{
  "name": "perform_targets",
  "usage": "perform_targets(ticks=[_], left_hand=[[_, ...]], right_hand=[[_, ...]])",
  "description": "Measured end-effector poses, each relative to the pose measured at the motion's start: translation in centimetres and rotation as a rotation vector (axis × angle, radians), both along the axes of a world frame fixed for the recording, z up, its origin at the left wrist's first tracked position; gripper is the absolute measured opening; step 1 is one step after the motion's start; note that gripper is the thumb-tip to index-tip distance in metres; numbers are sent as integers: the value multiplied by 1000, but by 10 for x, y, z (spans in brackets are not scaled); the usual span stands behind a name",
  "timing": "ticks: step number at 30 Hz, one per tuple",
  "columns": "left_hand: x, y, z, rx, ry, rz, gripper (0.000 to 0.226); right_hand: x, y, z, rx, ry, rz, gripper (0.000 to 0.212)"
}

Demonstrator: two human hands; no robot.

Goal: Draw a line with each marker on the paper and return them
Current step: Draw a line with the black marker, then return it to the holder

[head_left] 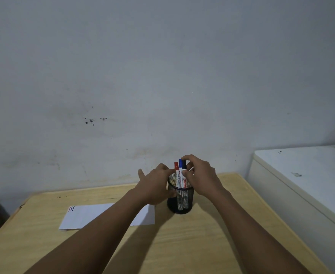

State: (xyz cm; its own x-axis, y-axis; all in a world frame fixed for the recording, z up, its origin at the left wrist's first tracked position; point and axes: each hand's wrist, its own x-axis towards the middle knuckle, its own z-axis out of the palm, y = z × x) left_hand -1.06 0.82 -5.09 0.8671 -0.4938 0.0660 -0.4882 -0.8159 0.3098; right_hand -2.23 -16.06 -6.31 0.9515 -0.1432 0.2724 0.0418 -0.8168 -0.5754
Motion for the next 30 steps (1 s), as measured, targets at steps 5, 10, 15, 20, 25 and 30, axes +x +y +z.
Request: perform_targets(ticks=[5, 10, 15, 20, 25, 30], left_hand=[[-2, -1, 1, 3, -2, 1, 68], [-5, 0, 5, 1, -11, 7, 70], [-10, 1, 9, 3, 6, -3, 67], [-12, 0, 11, 59, 33, -9, 73], [-13, 0, 11, 63, 25, -14, 75], [-12, 1, 10, 43, 22, -16, 73]], right_hand=[[1, -3, 5, -48, 22, 23, 34], [-4, -5, 8, 6, -5, -2, 44], [-10, -1, 10, -20, -25, -5, 30], [-2, 0, 14, 28, -102, -72, 22], [5, -5, 19, 6, -87, -84, 24], [5, -7, 8, -15, 1, -60, 30]])
